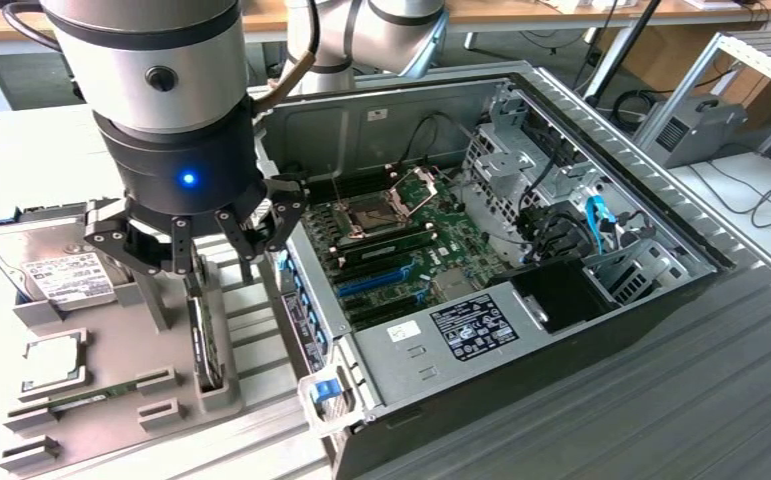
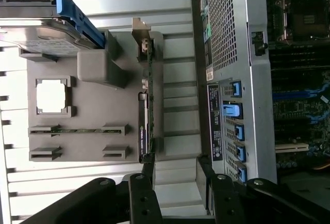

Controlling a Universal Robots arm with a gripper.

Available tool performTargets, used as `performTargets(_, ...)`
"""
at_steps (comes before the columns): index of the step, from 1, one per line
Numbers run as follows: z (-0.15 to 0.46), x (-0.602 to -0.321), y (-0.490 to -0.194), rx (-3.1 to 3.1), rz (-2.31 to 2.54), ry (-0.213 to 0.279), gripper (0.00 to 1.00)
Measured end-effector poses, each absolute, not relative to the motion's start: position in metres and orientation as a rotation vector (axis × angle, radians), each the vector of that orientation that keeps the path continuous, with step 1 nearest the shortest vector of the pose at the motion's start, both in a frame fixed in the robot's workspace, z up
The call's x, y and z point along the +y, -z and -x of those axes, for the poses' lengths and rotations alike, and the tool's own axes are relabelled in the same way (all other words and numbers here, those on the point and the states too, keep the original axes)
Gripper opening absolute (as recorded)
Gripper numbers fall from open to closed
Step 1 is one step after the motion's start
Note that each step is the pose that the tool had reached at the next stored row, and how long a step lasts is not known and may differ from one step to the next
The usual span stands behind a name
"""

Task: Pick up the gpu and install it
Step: 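Pick up the gpu and move the gpu toward the slot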

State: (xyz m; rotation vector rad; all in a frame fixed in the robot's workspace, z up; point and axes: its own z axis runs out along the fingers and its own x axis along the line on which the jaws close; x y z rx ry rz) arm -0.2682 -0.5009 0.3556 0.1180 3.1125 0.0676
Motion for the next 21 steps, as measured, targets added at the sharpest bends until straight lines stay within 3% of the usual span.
performTargets(21,0.268,-0.501,-0.345,3.112,-0.118,-0.068,0.45)
